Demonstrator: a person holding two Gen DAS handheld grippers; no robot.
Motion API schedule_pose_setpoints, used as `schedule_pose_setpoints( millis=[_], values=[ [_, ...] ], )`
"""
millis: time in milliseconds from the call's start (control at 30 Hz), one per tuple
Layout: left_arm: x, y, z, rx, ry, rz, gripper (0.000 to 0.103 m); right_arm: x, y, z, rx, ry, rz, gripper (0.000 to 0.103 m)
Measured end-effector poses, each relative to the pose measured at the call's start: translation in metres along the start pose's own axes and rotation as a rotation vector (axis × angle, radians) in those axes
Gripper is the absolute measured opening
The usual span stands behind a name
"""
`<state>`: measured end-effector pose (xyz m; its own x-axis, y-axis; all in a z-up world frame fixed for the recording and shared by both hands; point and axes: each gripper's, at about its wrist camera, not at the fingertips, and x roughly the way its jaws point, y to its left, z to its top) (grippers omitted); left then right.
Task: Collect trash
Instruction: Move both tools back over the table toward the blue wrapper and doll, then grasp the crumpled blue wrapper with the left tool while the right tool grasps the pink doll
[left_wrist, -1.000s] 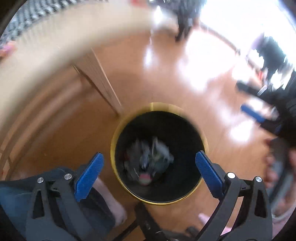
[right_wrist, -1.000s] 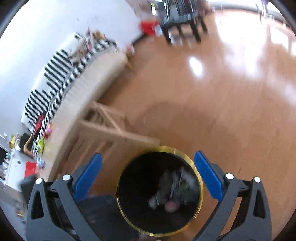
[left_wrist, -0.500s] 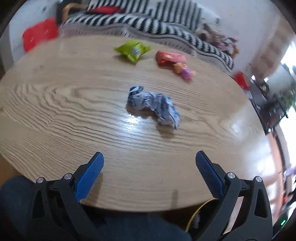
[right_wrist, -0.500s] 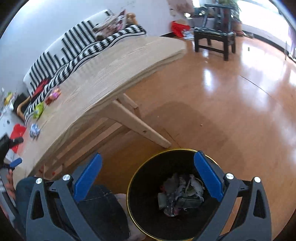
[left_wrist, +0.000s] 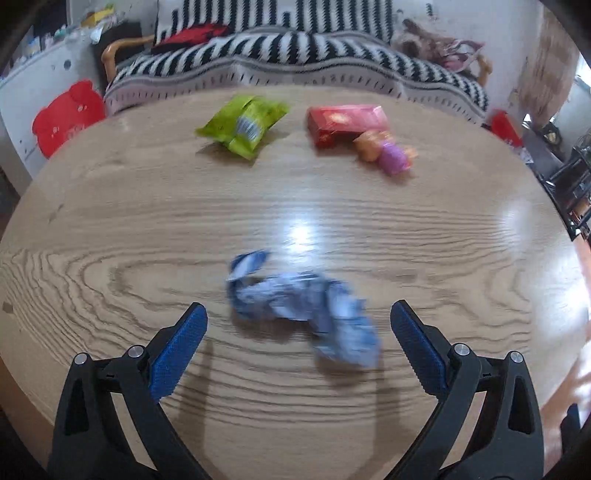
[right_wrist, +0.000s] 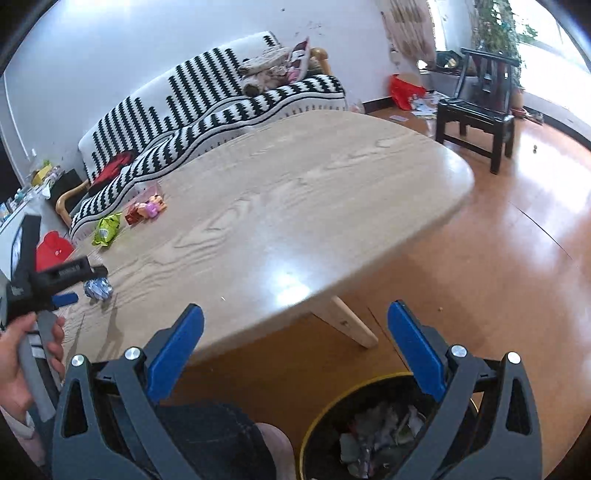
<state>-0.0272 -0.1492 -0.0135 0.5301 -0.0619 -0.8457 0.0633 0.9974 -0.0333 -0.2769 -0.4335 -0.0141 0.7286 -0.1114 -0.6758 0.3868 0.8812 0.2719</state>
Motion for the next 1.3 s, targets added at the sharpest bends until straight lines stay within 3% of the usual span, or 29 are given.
schedule_pose_setpoints(
  millis=[100, 167, 367, 600, 733, 800, 967, 1300],
  values=[
    [0.013, 0.022, 0.0, -0.002, 0.028, 0.02, 0.097, 0.017, 0.016, 0.012, -0.031, 0.013, 0.013, 0.096],
    [0.017, 0.032, 0.002, 0.048, 0.024, 0.028, 0.097, 0.029, 0.031, 0.024, -0.055, 0.02, 0.021, 0.096],
    [0.023, 0.052, 0.011, 0.134, 0.012, -0.025, 0.097, 0.081, 0.108, 0.073, -0.212, 0.061, 0.035, 0.096],
    [0.031, 0.081, 0.025, 0.176, -0.017, -0.055, 0.097, 0.166, 0.186, 0.104, -0.333, 0.199, 0.056, 0.096],
    [0.033, 0.099, 0.031, 0.195, -0.021, -0.068, 0.097, 0.209, 0.215, 0.103, -0.373, 0.279, 0.038, 0.096],
    [0.035, 0.105, 0.034, 0.214, -0.024, -0.081, 0.097, 0.222, 0.229, 0.102, -0.433, 0.268, -0.002, 0.097],
    [0.036, 0.114, 0.036, 0.242, -0.037, -0.102, 0.097, 0.249, 0.26, 0.108, -0.549, 0.262, 0.084, 0.098],
    [0.035, 0.117, 0.035, 0.237, -0.059, -0.099, 0.097, 0.271, 0.271, 0.122, -0.543, 0.242, 0.086, 0.098]
  ],
)
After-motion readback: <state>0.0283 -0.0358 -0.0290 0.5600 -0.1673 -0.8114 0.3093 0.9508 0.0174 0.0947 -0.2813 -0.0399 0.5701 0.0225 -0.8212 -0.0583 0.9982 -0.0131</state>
